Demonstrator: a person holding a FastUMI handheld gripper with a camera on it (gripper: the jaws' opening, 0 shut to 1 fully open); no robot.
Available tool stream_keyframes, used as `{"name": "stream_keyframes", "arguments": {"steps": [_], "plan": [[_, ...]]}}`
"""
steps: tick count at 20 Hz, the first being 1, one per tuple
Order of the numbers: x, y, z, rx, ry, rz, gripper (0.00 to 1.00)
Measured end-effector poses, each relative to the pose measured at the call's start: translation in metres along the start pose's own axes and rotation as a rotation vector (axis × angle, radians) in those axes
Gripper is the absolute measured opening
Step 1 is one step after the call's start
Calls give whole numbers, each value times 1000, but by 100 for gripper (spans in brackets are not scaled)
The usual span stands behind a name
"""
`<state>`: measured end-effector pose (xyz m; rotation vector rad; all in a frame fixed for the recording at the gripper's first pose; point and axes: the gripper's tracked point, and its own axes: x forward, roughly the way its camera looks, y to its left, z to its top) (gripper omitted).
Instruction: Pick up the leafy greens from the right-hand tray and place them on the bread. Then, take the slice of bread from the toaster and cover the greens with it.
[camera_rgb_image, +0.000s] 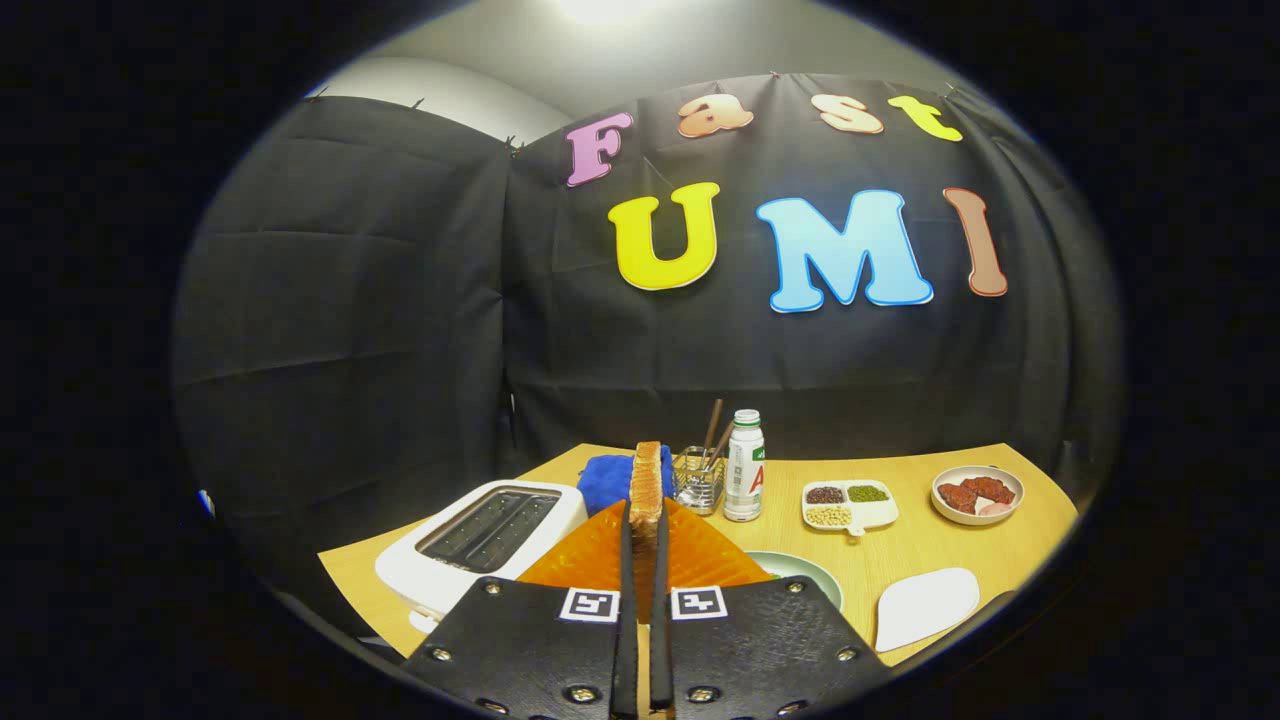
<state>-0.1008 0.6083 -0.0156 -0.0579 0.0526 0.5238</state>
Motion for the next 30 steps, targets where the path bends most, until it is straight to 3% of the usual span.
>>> {"name": "stream_keyframes", "arguments": {"steps": [10, 30], "plan": [[7, -30, -24, 18, 41, -62, 5], [40, -31, -75, 107, 105, -25, 5]]}}
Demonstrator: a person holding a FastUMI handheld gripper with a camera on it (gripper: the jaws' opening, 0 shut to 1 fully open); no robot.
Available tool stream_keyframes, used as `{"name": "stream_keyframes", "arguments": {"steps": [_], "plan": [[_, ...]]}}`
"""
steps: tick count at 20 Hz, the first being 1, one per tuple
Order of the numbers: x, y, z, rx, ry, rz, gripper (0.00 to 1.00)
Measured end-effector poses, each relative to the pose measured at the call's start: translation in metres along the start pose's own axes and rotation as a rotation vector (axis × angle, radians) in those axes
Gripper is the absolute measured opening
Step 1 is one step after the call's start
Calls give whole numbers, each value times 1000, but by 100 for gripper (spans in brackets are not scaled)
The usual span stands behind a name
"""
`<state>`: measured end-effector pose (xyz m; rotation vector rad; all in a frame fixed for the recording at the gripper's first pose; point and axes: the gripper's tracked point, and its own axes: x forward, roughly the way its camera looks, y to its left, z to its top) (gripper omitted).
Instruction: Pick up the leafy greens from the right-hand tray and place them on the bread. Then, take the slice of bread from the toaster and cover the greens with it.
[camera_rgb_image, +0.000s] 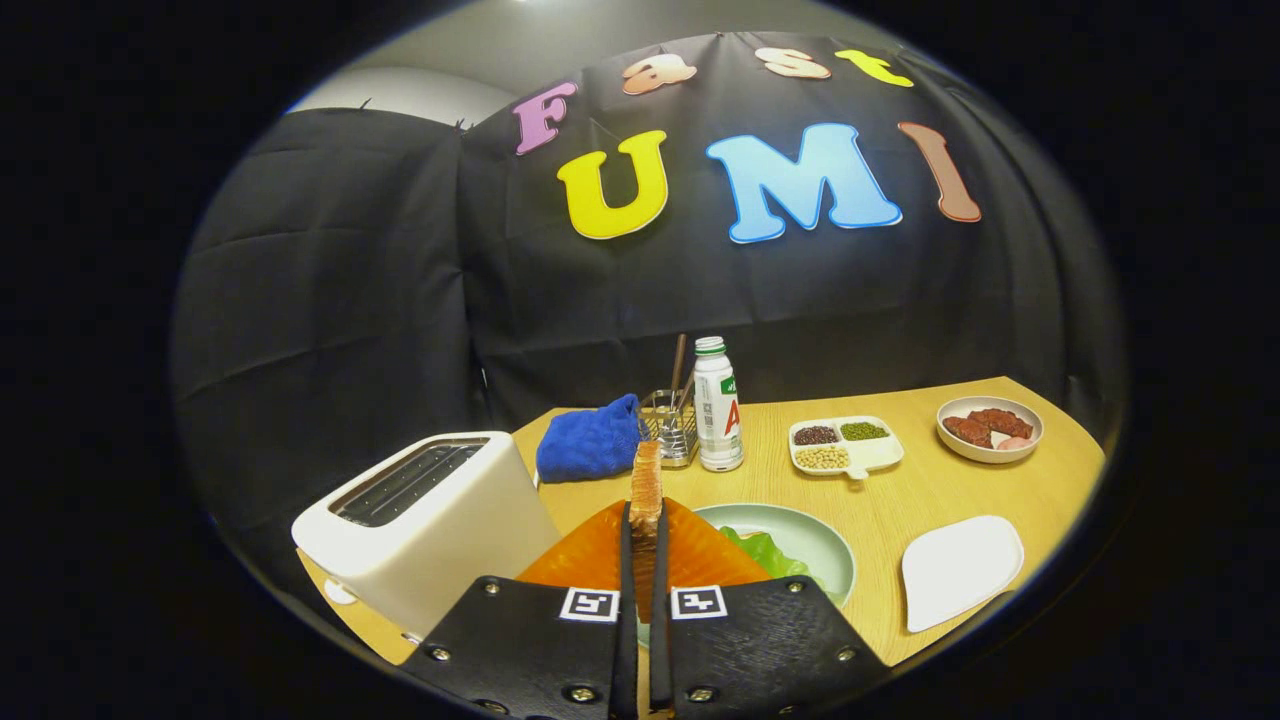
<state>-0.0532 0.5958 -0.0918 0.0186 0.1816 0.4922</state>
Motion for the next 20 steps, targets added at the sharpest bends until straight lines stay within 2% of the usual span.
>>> {"name": "stream_keyframes", "arguments": {"steps": [3, 8, 10, 16, 20], "plan": [[5, -7, -12, 22, 31, 11, 5], [5, -33, -16, 3, 31, -55, 5], [6, -43, -19, -25, 36, -73, 11], [5, -56, -27, -75, 51, -96, 19], [4, -64, -33, -142, 65, -137, 31]]}}
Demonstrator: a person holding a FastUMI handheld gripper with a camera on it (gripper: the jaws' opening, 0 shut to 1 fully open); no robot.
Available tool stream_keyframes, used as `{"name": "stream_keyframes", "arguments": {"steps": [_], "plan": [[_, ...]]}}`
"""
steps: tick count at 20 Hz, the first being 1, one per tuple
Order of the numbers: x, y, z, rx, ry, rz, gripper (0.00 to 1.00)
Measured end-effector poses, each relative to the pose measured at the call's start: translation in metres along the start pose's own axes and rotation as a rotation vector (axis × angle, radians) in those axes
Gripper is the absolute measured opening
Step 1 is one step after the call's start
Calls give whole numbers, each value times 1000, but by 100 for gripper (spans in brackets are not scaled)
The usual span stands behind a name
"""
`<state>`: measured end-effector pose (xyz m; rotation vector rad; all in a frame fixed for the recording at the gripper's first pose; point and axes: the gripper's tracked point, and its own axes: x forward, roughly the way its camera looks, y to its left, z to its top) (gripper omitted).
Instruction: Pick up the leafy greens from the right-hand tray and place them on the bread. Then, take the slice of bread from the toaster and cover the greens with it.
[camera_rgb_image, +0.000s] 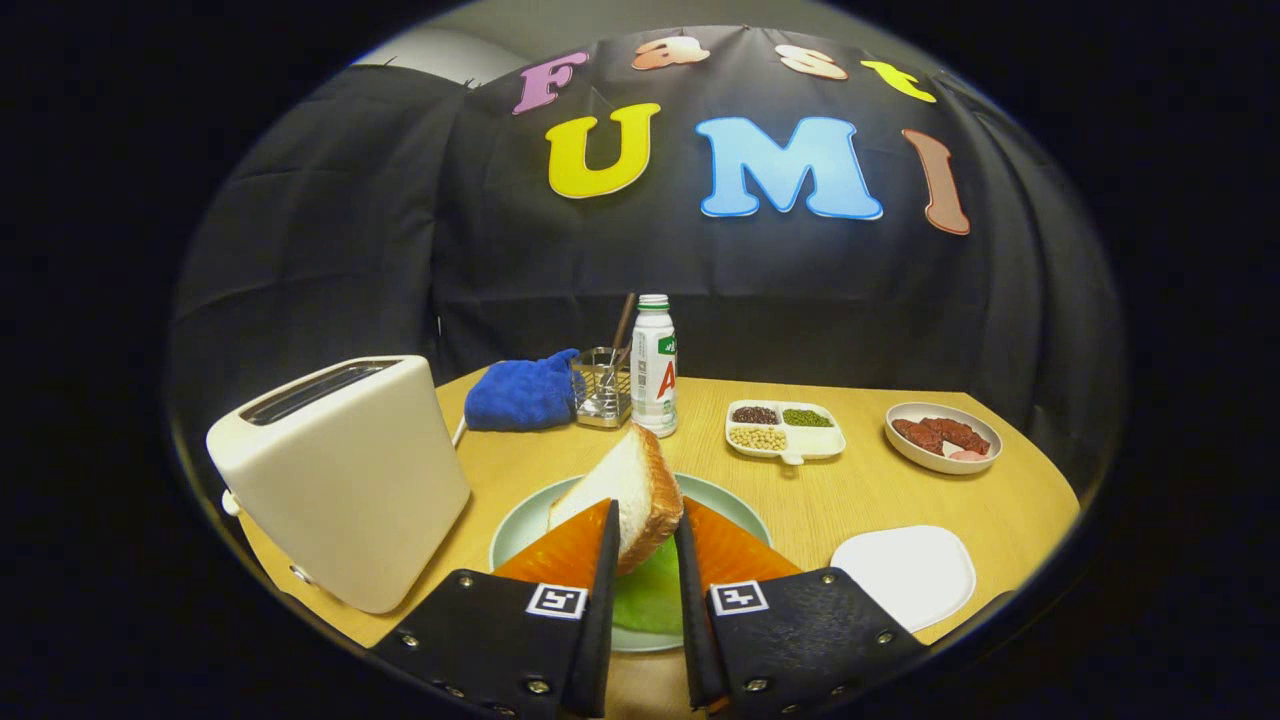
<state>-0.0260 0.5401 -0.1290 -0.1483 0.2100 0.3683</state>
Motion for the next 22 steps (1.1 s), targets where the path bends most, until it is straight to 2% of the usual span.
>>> {"name": "stream_keyframes", "arguments": {"steps": [3, 5, 6, 7, 8, 11, 12, 17, 22], "plan": [[0, -2, 1, -22, -8, -7, 32], [1, -4, -3, -53, 2, -20, 38], [1, -5, -4, -65, 3, -25, 45], [0, -4, -3, -62, -4, -17, 45], [1, -3, -4, -56, -7, -13, 52], [2, -9, -9, -63, 7, -27, 57], [3, -10, -12, -63, 15, -32, 72], [2, -15, -16, -53, 25, -29, 74], [-12, -16, 1, -31, -38, -5, 74]]}}
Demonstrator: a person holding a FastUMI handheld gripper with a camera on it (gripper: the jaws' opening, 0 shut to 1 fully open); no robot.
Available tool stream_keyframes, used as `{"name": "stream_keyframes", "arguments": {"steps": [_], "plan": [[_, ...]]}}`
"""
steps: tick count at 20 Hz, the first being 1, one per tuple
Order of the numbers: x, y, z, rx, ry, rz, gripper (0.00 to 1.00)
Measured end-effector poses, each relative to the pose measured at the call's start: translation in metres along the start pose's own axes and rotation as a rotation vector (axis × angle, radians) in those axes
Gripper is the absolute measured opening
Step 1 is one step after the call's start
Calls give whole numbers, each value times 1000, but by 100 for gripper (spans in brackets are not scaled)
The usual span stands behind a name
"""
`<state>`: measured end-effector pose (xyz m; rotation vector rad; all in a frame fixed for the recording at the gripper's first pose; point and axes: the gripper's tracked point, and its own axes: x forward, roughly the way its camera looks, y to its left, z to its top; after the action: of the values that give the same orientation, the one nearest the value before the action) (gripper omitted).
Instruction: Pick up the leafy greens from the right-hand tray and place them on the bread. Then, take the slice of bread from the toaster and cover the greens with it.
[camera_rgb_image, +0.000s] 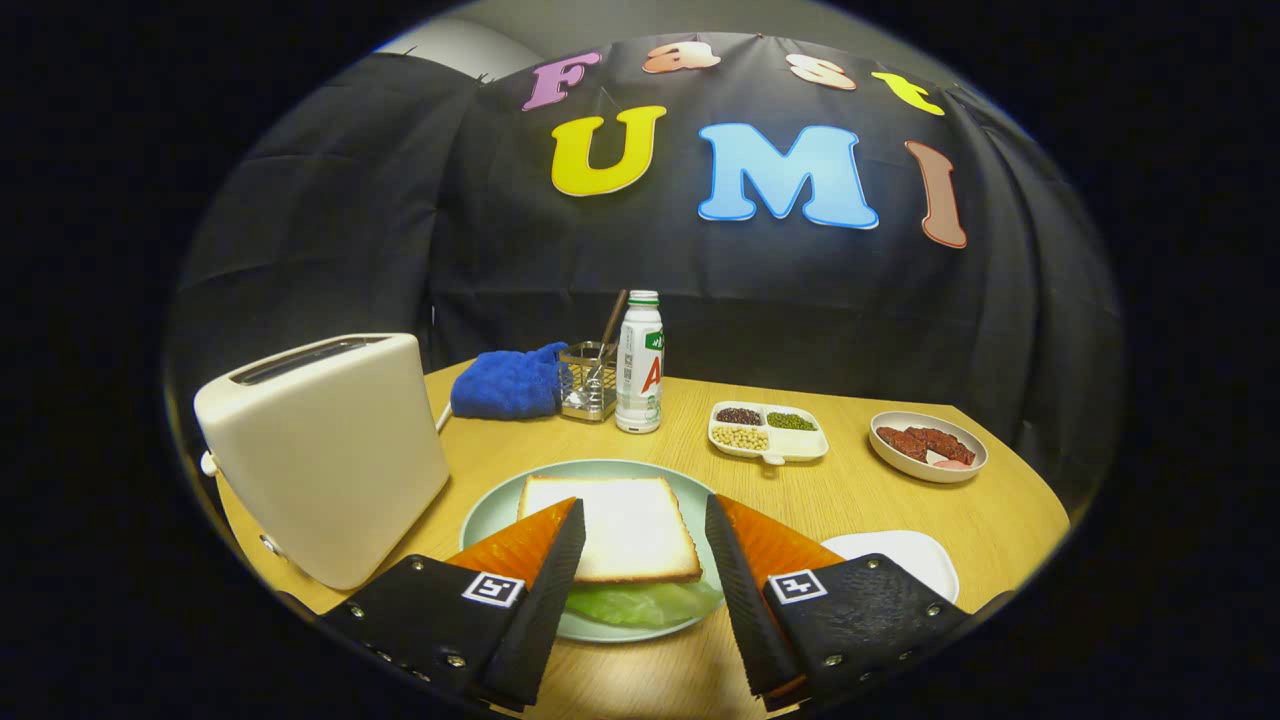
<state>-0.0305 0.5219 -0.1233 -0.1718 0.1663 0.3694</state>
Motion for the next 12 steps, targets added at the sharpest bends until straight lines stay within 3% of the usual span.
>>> {"name": "stream_keyframes", "arguments": {"steps": [12], "plan": [[-60, -106, 29, 35, -146, -88, 74]]}}
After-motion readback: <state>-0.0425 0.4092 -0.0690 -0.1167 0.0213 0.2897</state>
